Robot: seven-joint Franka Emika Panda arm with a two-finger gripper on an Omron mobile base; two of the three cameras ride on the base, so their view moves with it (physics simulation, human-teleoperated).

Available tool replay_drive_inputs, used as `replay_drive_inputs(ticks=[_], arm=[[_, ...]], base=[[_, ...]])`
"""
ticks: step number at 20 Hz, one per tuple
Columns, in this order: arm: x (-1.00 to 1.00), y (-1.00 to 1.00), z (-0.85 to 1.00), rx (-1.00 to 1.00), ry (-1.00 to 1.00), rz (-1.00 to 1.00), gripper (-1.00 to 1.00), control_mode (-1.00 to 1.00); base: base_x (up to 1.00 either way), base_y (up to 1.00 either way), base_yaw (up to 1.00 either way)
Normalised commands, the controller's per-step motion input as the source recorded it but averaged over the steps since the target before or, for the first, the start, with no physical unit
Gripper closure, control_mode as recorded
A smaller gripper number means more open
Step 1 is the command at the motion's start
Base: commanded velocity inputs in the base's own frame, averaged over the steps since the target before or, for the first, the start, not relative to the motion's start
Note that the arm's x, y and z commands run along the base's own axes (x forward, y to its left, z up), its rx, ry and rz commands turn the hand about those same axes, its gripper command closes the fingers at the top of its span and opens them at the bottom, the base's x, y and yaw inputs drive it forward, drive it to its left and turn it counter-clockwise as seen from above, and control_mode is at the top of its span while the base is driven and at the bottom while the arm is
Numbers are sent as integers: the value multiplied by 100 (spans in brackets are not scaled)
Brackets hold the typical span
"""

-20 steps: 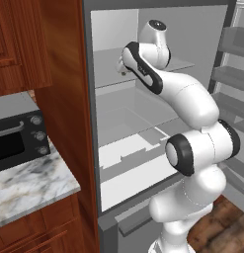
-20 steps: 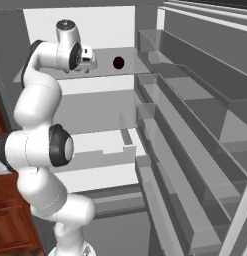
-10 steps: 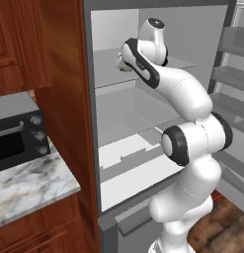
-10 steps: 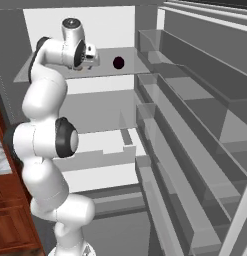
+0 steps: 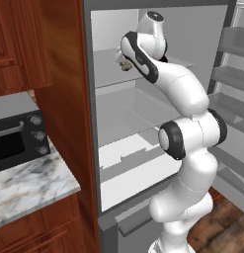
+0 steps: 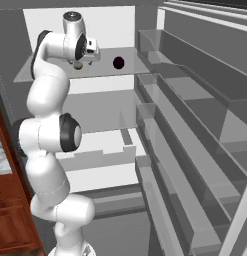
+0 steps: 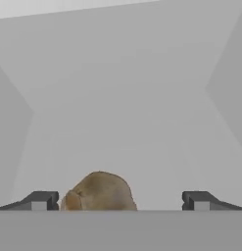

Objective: Retrieve the bottle and the shaker from the cabinet and place them next to the mixing bowl on the counter. Then add garlic from the fridge to the mixing bowl.

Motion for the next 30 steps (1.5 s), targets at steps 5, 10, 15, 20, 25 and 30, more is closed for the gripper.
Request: replay_drive_inputs(ticks=[5,10,15,20,25,30], arm=[[-51,0,3,0,-3,0,-100,-100],[-28,1,-7,0,-6,0,-100,-100],[1,8,-19,-1,-2,0,-100,-100],[23,6,0,0,0,0,-100,-100],[21,10,0,0,0,0,-100,-100],[0,4,0,0,0,0,-100,-100]], base=[[0,0,0],[0,0,0],[0,0,0],[0,0,0],[0,0,0],[0,0,0]])
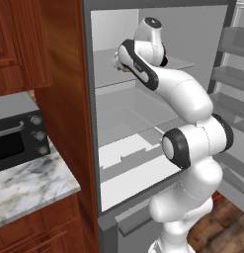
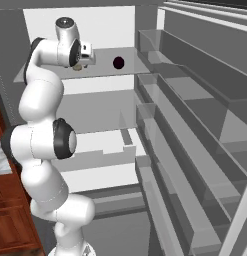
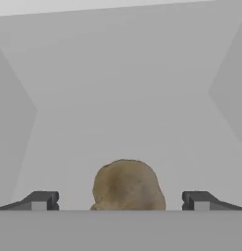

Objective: Retrieve the bottle and the shaker from the cabinet and place them next to the mixing bowl on the counter. Then add garlic from the fridge to the mixing bowl.

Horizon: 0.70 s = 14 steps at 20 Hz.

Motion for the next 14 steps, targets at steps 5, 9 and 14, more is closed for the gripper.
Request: replay_drive_inputs(ticks=[5,9,14], arm=[[0,0,-1,-1,0,0,-100,-100],[9,0,-12,-5,0,-1,-100,-100],[5,0,-4,-2,0,-1,-100,-100]], base=[[0,0,0],[0,0,0],[0,0,0]])
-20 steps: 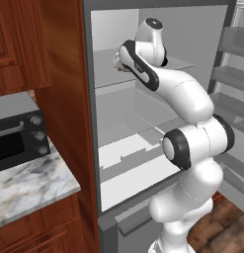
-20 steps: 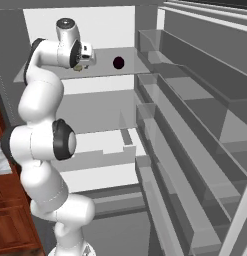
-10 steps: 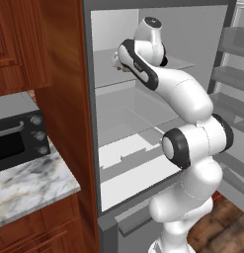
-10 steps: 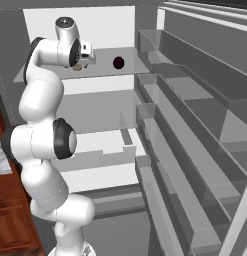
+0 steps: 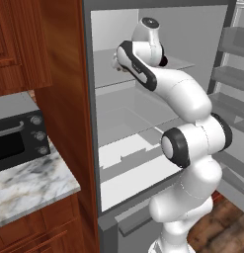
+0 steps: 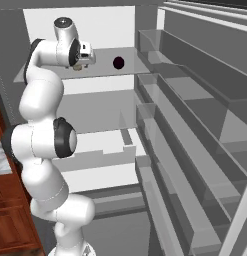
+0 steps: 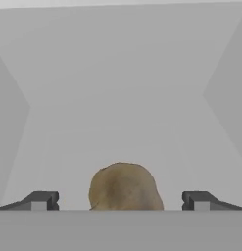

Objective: Retrieve the bottle and the shaker from the cabinet and place them next to the mixing bowl on the counter. Then add garlic from the fridge to the mixing bowl.

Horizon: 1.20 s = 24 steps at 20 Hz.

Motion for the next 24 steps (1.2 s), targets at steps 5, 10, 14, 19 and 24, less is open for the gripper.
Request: replay_drive_inputs(ticks=[5,10,14,19,24], arm=[[4,0,-5,0,0,0,-100,-100],[2,0,-25,0,0,0,-100,-100],[0,0,-35,0,-5,0,-100,-100],[0,0,-24,0,-5,0,-100,-100],[1,0,-14,0,-2,0,-100,-100]], base=[[0,0,0],[0,0,0],[0,0,0],[0,0,0],[0,0,0]])
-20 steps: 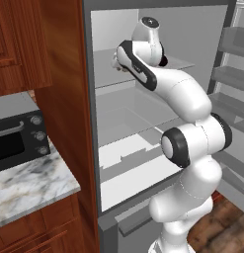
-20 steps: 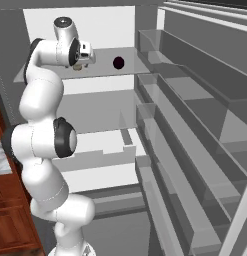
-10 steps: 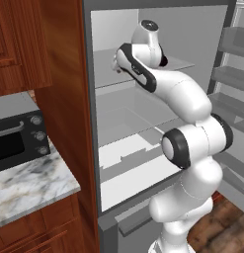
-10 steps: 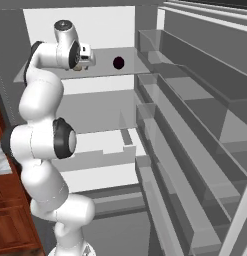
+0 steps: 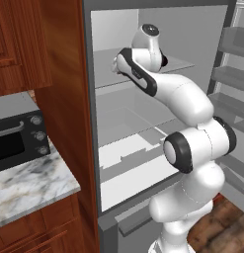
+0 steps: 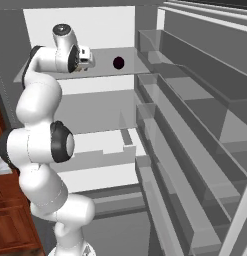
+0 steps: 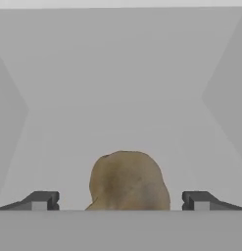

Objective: Retrieve the bottle and the shaker from the cabinet and place them next to the mixing bowl on the counter. Then add garlic from the fridge to the mixing bowl.

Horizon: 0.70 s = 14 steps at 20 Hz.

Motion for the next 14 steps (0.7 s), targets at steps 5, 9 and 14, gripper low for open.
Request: replay_drive_inputs(ticks=[5,9,14], arm=[[11,0,0,0,0,0,100,-100],[13,0,0,0,0,0,100,-100],[8,0,-1,0,0,0,100,-100]], base=[[0,0,0],[0,0,0],[0,0,0]])
